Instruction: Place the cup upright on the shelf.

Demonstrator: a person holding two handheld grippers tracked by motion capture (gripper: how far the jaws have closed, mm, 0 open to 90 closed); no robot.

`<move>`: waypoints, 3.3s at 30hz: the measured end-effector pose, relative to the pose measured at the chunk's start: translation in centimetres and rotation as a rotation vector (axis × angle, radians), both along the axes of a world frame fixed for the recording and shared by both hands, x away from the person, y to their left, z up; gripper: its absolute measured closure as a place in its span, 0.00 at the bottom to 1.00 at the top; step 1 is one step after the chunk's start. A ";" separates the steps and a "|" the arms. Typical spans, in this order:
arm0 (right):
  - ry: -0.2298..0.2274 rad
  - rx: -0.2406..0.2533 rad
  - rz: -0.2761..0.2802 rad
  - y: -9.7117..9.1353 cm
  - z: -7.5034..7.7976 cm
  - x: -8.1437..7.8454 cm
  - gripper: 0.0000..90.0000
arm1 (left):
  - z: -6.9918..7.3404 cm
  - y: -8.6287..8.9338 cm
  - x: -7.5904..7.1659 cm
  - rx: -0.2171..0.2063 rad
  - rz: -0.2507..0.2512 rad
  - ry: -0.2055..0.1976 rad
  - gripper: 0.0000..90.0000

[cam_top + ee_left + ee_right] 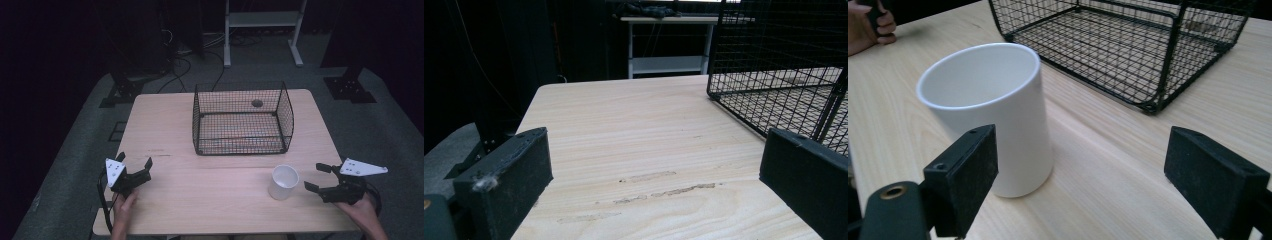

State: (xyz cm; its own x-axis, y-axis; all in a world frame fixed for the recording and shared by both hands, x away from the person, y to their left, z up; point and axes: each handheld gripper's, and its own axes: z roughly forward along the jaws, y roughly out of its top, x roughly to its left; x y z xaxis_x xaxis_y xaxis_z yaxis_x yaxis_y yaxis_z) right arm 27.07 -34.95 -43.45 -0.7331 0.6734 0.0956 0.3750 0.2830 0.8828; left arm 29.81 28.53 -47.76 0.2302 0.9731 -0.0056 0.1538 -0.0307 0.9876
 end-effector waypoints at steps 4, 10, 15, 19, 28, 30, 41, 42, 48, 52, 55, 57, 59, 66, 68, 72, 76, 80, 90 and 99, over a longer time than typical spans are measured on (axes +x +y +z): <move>-0.004 -0.002 0.023 0.4 0.2 -0.6 0.15 | 0.0 0.0 0.0 0.000 0.000 0.000 0.00; -0.002 -0.008 0.045 1.0 0.0 -1.3 0.14 | 0.0 0.0 0.0 0.000 0.000 0.000 0.00; -0.004 -0.012 0.055 1.5 -0.1 -1.7 0.12 | 0.0 0.0 0.0 0.000 0.000 0.000 0.00; -0.010 -0.012 0.068 1.9 -0.1 -1.9 0.11 | 0.0 0.0 0.0 0.001 0.001 0.000 0.00; -0.010 -0.016 0.085 2.9 -0.1 -2.1 0.08 | 0.0 0.0 0.0 0.000 0.000 0.000 0.00; -0.012 -0.015 0.087 3.0 -0.2 -2.1 0.08 | 0.0 0.0 0.0 0.000 0.001 0.000 0.00; -0.008 -0.022 0.115 4.6 -0.4 -1.5 0.05 | 0.0 0.0 0.0 0.000 0.000 -0.001 0.00; -0.010 -0.024 0.116 4.9 -0.3 -1.3 0.04 | 0.0 0.0 0.0 -0.001 0.001 0.000 0.00; -0.010 -0.027 0.135 5.7 -0.2 -0.6 0.04 | 0.0 0.0 0.0 0.000 -0.001 -0.001 0.00; -0.008 -0.051 0.156 6.7 -0.1 0.0 0.04 | 0.0 0.0 0.0 -0.003 -0.001 -0.001 0.00; -0.011 -0.058 0.159 7.1 -0.2 0.2 0.05 | 0.0 0.0 0.0 -0.003 -0.001 -0.001 0.00; -0.012 -0.066 0.155 7.3 -0.3 0.4 0.06 | 0.0 0.0 0.0 -0.003 -0.001 -0.001 0.00; -0.013 -0.068 0.156 7.4 -0.3 0.6 0.09 | 0.0 0.0 0.0 -0.003 -0.001 -0.002 0.00; -0.011 -0.070 0.165 7.3 -0.3 1.0 0.21 | 0.0 0.0 0.0 -0.005 -0.001 -0.002 0.00; -0.012 -0.077 0.164 7.3 -0.2 1.0 0.21 | 0.0 0.0 0.0 -0.005 -0.001 -0.002 0.00; 0.002 -0.060 0.169 7.2 0.0 1.2 0.22 | 0.0 0.1 0.0 -0.005 -0.001 -0.001 0.00; 0.005 -0.043 0.172 7.0 0.4 1.4 0.22 | 0.0 0.0 0.0 -0.005 -0.001 -0.001 0.00; 0.012 -0.038 0.183 6.8 1.1 1.7 0.22 | 0.0 0.0 0.0 -0.004 -0.001 -0.002 0.00; 0.029 -0.015 0.211 6.8 3.1 3.1 0.22 | 0.0 0.0 0.0 -0.004 -0.001 -0.002 0.00; 0.039 0.003 0.230 7.0 4.6 4.5 0.22 | 0.0 0.0 0.0 -0.003 -0.002 -0.003 0.00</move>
State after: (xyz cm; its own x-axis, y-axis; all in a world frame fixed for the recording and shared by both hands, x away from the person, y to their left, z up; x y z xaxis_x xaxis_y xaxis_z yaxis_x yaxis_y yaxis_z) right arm 31.58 -27.94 -38.82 -0.8627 0.4890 0.1289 0.3352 0.3620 0.8698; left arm 29.79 28.53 -47.76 0.2322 0.9726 -0.0078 0.1512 -0.0281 0.9881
